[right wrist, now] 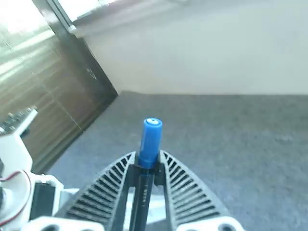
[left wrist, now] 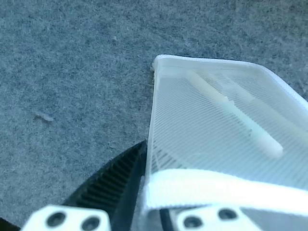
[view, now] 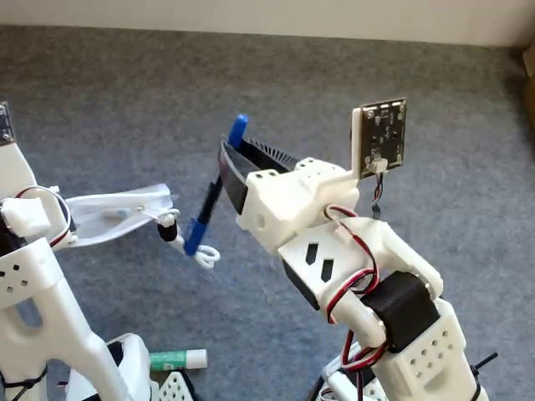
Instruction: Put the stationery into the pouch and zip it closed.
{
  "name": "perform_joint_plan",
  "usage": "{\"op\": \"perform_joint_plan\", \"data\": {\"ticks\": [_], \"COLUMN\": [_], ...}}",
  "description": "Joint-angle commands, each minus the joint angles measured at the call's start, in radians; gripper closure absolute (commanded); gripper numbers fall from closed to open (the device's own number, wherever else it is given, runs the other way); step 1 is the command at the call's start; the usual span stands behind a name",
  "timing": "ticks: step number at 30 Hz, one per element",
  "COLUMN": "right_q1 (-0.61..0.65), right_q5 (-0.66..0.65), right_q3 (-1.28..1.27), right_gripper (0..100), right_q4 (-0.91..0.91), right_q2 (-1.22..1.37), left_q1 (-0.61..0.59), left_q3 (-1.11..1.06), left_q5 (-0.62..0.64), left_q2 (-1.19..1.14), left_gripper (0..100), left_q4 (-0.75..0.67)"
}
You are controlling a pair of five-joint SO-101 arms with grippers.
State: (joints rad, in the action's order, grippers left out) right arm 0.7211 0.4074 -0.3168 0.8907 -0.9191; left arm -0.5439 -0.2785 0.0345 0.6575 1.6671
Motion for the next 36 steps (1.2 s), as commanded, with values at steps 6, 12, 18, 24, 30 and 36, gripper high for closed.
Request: {"op": "perform_joint_plan", "data": {"ticks": [6, 12, 18, 24, 30, 36], "right_q1": [0.104, 0.159, 0.163, 0.166, 0.251, 0.338], "right_q5": [-0.012, -0.014, -0.084, -0.21, -0.328, -0.422], "right_q3": [0.007, -0.048, -0.291, -0.545, -0.734, -0.832], "right_gripper": [99.3, 99.3, 99.3, 99.3, 99.3, 99.3], "right_q4": [-0.213, -0.328, -0.651, -0.997, -1.124, -1.234], "right_q2": [-0.018, -0.016, -0.018, -0.024, -0.025, -0.027], "left_q1": [0.038, 0.038, 0.038, 0.038, 0.038, 0.038], "left_q3": [-0.002, -0.002, -0.002, -0.002, -0.002, -0.002], "left_q5": [0.003, 0.003, 0.003, 0.003, 0.003, 0.003], "left_q2": [-0.002, -0.002, -0.002, -0.002, -0.002, -0.002], "left_gripper": [99, 99, 99, 99, 99, 99], "left_q4": [-0.02, -0.02, -0.02, -0.018, -0.018, -0.018]}}
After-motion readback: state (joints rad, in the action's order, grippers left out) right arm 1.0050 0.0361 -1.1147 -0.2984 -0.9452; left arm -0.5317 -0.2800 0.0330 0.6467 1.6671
